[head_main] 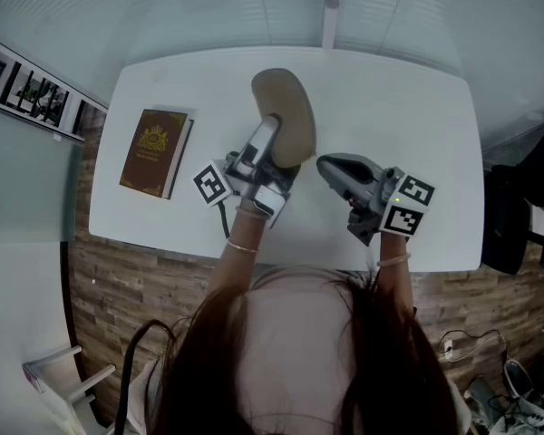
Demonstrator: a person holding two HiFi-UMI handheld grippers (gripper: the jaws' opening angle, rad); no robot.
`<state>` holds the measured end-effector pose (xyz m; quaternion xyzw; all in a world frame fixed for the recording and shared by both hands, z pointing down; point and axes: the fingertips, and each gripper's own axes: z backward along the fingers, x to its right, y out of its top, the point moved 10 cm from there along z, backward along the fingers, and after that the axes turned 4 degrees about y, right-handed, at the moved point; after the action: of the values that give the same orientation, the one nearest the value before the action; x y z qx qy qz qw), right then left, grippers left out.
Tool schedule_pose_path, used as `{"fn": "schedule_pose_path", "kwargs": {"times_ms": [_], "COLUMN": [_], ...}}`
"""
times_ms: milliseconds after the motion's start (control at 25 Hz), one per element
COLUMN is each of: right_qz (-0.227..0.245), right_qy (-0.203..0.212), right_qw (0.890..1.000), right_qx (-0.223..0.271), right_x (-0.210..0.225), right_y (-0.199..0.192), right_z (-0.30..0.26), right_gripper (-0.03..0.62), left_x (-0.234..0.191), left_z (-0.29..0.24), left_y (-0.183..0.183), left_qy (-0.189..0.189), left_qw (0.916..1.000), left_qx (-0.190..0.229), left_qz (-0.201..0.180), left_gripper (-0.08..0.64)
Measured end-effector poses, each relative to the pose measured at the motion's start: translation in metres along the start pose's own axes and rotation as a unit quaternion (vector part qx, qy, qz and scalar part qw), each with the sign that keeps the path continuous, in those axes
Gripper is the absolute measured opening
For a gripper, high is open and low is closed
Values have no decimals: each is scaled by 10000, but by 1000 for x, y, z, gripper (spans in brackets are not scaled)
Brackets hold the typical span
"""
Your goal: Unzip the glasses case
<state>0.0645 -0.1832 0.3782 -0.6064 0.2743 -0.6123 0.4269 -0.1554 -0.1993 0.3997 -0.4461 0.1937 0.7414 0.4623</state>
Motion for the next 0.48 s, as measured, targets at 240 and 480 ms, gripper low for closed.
{"fn": "schedule_pose_path", "kwargs": {"times_ms": [240,480], "right_qz": [12,-57], "right_qy": [-25,-26], "right_qw": [10000,9999], "right_qx": [-79,-158], "right_x": [1,2], "right_y": [-2,-7], "right_z": [0,-2], "right_gripper": [3,3], "left_x": [-2,-6], "left_z": [-3,-3], "left_y": [-1,-1], "left_qy": [93,168], "left_qw": [10000,9998], "left_qx": [35,28], "left_qz": [-5,-43], "left_gripper": [275,275]}}
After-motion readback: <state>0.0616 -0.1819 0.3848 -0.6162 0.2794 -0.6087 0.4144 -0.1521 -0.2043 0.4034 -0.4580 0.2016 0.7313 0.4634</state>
